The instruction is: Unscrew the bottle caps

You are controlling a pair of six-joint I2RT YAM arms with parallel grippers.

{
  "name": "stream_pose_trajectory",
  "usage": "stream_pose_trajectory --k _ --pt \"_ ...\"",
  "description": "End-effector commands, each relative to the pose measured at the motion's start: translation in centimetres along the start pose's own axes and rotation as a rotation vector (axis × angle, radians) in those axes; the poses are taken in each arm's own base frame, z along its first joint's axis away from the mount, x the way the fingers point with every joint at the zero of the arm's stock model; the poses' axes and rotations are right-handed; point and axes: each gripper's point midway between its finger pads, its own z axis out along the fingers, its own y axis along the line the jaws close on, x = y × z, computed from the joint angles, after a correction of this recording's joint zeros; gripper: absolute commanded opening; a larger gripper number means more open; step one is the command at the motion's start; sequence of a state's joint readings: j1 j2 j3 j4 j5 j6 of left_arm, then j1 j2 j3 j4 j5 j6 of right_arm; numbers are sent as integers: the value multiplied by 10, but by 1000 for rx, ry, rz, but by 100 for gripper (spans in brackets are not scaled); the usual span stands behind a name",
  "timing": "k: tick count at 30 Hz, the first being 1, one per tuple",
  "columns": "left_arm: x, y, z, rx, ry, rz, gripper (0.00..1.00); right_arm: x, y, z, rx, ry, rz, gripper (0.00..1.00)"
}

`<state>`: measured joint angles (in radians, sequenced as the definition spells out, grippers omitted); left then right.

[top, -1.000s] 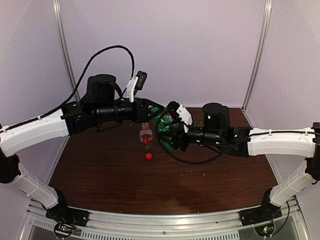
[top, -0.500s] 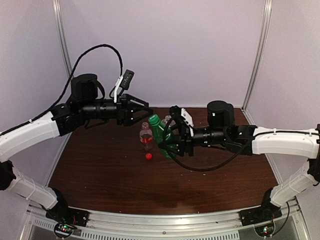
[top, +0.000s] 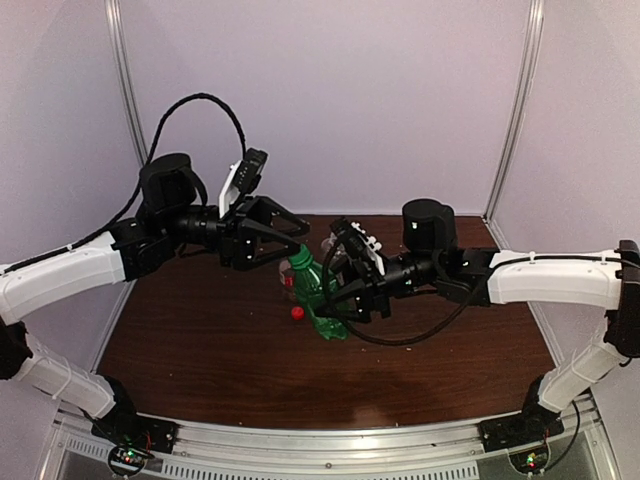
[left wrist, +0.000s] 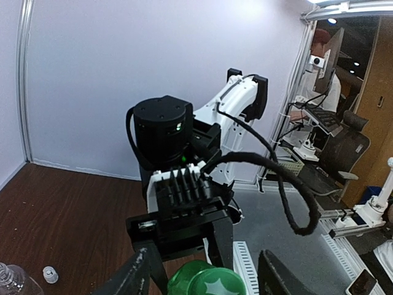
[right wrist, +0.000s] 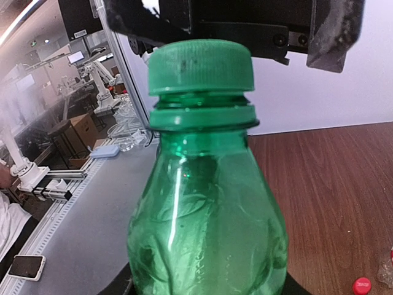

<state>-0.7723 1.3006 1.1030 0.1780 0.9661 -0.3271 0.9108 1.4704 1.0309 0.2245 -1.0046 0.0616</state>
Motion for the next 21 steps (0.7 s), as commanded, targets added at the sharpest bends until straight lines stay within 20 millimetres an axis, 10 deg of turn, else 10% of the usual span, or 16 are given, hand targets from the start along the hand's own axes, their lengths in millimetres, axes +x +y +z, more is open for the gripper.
stream_pose_trajectory --k 1,21 --pt "-1 -13 5 87 -21 49 57 -24 9 -2 -74 -60 -23 47" --pt "-10 -15 11 76 -62 56 24 -21 -2 -7 -46 -85 5 45"
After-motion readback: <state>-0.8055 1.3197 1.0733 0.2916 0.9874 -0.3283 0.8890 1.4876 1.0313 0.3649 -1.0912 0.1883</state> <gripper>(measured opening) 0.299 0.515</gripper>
